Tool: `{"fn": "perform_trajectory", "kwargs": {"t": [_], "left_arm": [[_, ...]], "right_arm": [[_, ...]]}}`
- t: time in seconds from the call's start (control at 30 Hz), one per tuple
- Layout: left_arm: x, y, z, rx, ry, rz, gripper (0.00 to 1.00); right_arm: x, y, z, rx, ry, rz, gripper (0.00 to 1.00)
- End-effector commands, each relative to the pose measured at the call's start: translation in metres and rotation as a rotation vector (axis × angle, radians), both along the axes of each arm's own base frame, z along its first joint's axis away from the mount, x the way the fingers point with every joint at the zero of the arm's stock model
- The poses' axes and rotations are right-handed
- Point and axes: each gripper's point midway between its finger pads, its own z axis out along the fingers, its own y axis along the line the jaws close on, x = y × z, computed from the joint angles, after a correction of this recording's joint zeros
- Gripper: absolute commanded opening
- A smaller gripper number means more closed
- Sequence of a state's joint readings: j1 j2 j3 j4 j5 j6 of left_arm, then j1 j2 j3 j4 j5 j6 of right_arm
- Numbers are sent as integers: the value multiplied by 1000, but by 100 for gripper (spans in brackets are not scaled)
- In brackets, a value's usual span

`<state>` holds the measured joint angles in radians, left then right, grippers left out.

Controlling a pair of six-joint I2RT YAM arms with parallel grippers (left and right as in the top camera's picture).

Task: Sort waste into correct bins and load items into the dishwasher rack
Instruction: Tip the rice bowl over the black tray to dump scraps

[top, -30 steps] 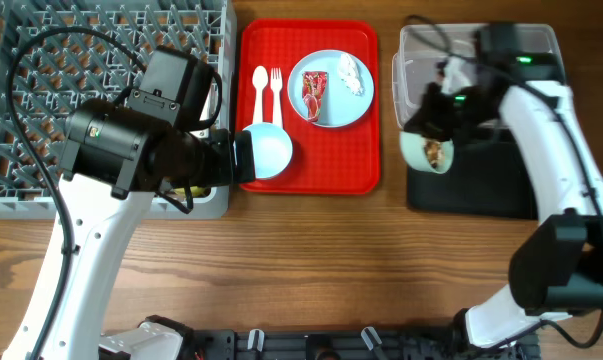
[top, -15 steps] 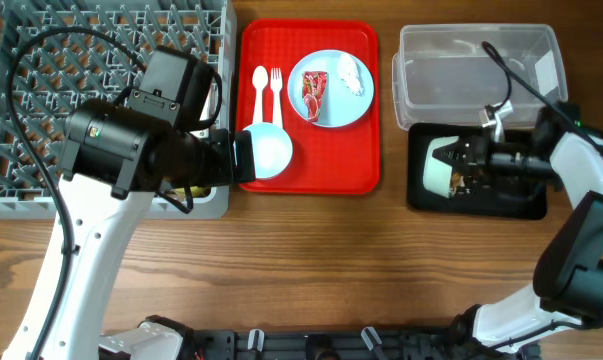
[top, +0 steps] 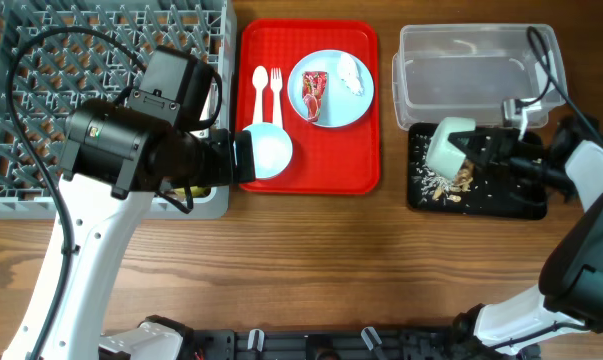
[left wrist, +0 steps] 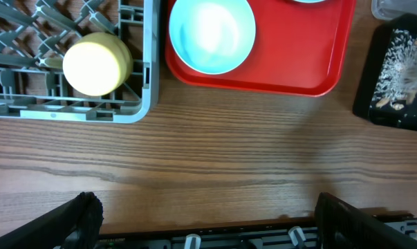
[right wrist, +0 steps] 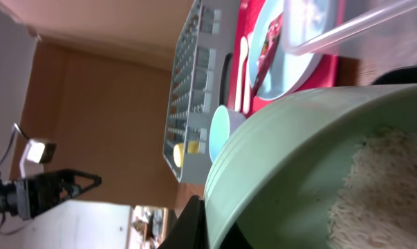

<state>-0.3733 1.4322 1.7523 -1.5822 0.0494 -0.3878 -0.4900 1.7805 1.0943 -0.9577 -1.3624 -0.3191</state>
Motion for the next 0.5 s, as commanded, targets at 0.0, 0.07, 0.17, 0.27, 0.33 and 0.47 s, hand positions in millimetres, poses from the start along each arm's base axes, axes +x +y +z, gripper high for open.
{"fn": "perform_trajectory", "kwargs": {"t": [0.0, 0.07, 0.17, 0.27, 0.33, 0.47], "left_arm": [[-1, 2, 3, 0, -15, 14, 100], [-1, 2, 3, 0, -15, 14, 100], [-1, 2, 3, -1, -15, 14, 100], [-1, 2, 3, -1, -15, 14, 100], [-1, 2, 3, -1, -15, 14, 100], [-1, 2, 3, -1, -15, 14, 100]], "right_arm": [[0, -13, 6, 48, -5, -48, 4], [-3, -13, 12, 85, 6, -57, 4], [-7, -13, 2, 12, -10, -37, 4], [-8, -10, 18, 87, -60, -45, 4], [-6, -11, 20, 105, -56, -51, 4], [-8, -10, 23, 51, -123, -37, 4]]}}
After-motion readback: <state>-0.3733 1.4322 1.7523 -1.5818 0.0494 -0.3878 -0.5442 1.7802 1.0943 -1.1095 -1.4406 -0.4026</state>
